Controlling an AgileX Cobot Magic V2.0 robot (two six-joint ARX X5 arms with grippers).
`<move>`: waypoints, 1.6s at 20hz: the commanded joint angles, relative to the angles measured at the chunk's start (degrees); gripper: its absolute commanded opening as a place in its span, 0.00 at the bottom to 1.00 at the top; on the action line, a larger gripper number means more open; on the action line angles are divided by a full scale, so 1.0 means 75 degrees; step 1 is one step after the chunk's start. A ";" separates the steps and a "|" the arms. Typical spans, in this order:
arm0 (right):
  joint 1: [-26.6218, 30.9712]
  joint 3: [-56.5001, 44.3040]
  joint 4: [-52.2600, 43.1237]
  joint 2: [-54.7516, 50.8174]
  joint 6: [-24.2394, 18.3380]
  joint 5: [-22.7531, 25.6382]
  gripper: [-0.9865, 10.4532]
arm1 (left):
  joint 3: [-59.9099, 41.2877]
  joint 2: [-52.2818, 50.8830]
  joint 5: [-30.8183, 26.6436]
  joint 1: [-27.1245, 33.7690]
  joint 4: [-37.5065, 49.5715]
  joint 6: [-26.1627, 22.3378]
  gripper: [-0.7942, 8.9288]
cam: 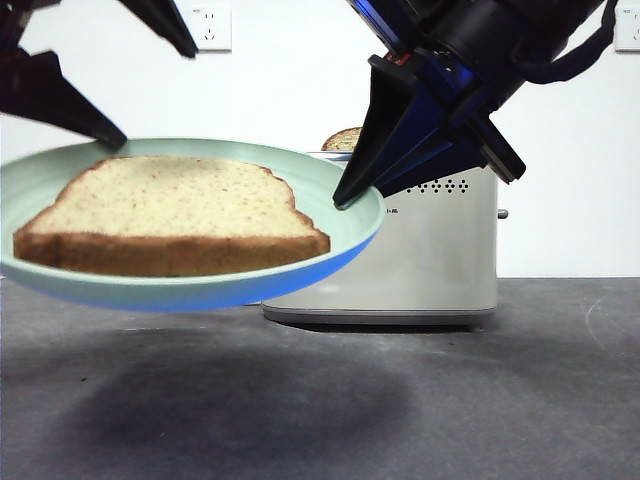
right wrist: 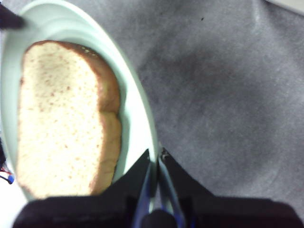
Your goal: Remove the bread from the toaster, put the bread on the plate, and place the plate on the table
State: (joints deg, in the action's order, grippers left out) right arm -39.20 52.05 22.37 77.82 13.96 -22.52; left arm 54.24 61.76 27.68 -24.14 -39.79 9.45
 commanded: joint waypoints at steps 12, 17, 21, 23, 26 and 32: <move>0.0055 -0.0029 -0.0108 -0.0050 0.0525 0.0061 0.08 | 0.2521 -0.0621 -0.0688 0.0032 -0.2375 -0.0877 0.56; 0.0574 -0.0029 0.0140 -0.0050 0.0828 0.0883 0.08 | 0.2573 -0.1929 -0.0694 0.0032 -0.2725 -0.0871 0.36; 0.1142 -0.0029 0.0644 -0.0047 0.0828 0.1247 0.08 | 0.2573 -0.2993 -0.0866 0.0032 -0.2952 -0.0863 0.08; 0.1405 -0.0029 0.0801 -0.0032 0.0828 0.1259 0.08 | 0.2573 -0.3378 -0.1550 0.0032 -0.3112 -0.0860 0.07; 0.1740 -0.0029 0.0962 0.0140 0.0991 0.1250 0.08 | 0.2573 -0.3742 -0.2967 0.0032 -0.3314 -0.0857 0.07; 0.1778 -0.0029 0.0848 0.1346 0.1230 0.1177 0.08 | 0.2573 -0.3896 -0.4226 0.0032 -0.3401 -0.0868 0.07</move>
State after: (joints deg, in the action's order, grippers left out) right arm -25.80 52.05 29.93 87.20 21.91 -13.08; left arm 73.73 32.80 -3.49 -24.05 -65.36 3.57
